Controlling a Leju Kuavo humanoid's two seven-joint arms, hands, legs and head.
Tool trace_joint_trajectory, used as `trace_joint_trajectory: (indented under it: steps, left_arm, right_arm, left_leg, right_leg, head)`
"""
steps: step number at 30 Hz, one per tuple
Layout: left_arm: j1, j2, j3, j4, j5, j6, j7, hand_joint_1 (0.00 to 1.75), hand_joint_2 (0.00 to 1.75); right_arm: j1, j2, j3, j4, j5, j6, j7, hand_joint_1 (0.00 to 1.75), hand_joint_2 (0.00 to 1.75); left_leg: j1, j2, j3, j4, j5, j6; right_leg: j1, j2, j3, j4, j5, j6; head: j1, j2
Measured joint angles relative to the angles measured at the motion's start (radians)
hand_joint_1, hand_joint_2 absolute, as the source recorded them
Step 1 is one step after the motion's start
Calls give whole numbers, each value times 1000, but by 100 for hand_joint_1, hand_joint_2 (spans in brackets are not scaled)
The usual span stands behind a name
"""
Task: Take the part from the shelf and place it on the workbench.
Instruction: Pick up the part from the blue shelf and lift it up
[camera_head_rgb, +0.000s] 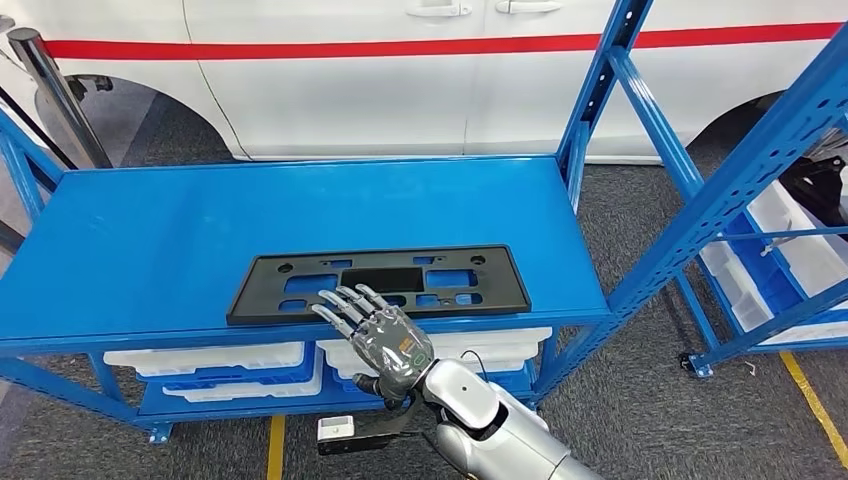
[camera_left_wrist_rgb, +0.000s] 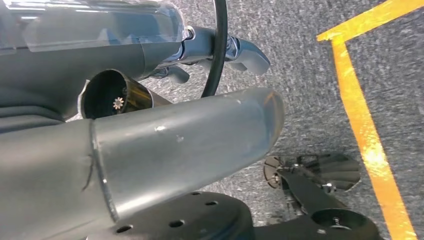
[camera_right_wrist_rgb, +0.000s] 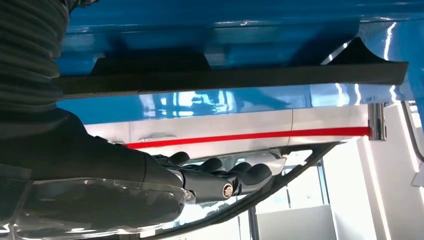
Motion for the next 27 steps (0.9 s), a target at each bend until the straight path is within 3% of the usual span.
trace_joint_trajectory:
  steps: [2,3,4,6,7,8,10,12,14,17,18,19,21,22,24,27]
  left_arm:
    - [0,0,1,0,0,0,0,0,0]
    - [1,0,1,0,0,0,0,0,0]
    - [1,0,2,0,-1,0,0,0,0]
    - [2,-2,2,0,-3,0,0,0,0]
    - [1,-4,3,0,-4,0,0,0,0]
    - [1,-6,4,1,-4,0,0,0,0]
    - [-2,-8,6,1,-4,1,0,0,0]
    - [-3,-7,7,1,-4,1,0,0,0]
    - [-3,-6,8,0,-4,1,-1,0,0]
    - [-1,-6,11,0,-4,0,-2,0,0]
    - [1,-6,12,0,-4,0,-2,0,0]
    - [3,-6,13,0,-4,0,-2,0,0]
    - [5,-5,16,0,-4,0,-2,0,0]
    - [5,-5,17,1,-4,0,-2,0,0]
    - [3,-5,19,1,-4,0,-2,0,0]
    - [3,-4,19,2,-6,0,-2,0,0]
  right_arm:
    - [1,-1,2,1,-5,5,0,0,175]
    - [1,-1,5,1,-10,8,0,0,175]
    - [0,-1,8,1,-16,10,1,0,175]
    - [-3,-1,14,1,-24,11,3,0,175]
    - [-5,-1,17,0,-27,11,3,0,175]
    - [-7,-1,19,0,-29,11,4,0,175]
    - [-10,-1,22,0,-33,12,5,0,175]
    - [-11,1,24,-2,-34,12,6,0,175]
    - [-15,4,26,-4,-36,13,9,0,175]
    - [-19,3,32,-3,-40,17,17,0,175]
    - [-18,3,34,-2,-42,18,19,0,175]
    - [-18,2,35,-2,-43,18,21,0,175]
    - [-19,2,35,-2,-45,18,25,0,175]
    - [-19,2,35,-2,-46,18,26,0,175]
    - [-20,1,35,-2,-47,18,28,0,175]
    - [-23,0,35,-2,-51,26,33,0,175]
  left_leg:
    - [-3,0,5,1,-6,4]
    - [-5,-1,10,1,-10,5]
    - [-7,-2,17,1,-15,5]
    - [-11,-3,33,1,-27,2]
    - [-13,-4,38,2,-32,-1]
    - [-14,-4,41,1,-36,-5]
    - [-13,-3,42,-3,-40,-16]
    - [-13,0,47,-1,-48,-26]
    - [-13,1,22,61,-81,-36]
    - [-4,1,-89,245,-141,-50]
    - [-1,1,-113,269,-134,-53]
    - [1,1,-118,256,-107,-56]
    - [5,2,-78,135,-18,-58]
    - [5,3,-52,71,11,-57]
    - [2,2,-25,6,26,-46]
    - [1,0,-19,0,18,-24]
  right_leg:
    - [0,0,-69,110,-29,2]
    - [0,0,-83,119,-15,0]
    - [1,0,-76,89,19,-4]
    - [8,0,-20,-45,103,-20]
    - [12,-1,7,-106,127,-28]
    - [16,-2,24,-145,136,-33]
    - [20,-2,33,-167,130,-39]
    - [11,-1,45,-180,130,-44]
    - [1,-2,64,-196,129,-50]
    - [1,-4,77,-197,117,-54]
    - [1,-4,82,-197,112,-53]
    - [0,-2,87,-195,107,-51]
    - [-1,0,100,-191,94,-44]
    - [0,1,104,-187,87,-38]
    - [4,1,105,-184,77,-27]
    - [4,1,109,-182,68,-12]
  head:
    - [0,0]
    - [0,0]
    - [0,0]
    - [0,0]
    - [-1,0]
    - [-2,0]
    - [-4,0]
    - [-5,0]
    - [-9,0]
    - [-12,0]
    - [-12,0]
    - [-12,0]
    - [-12,0]
    - [-13,0]
    - [-13,0]
    - [-13,0]
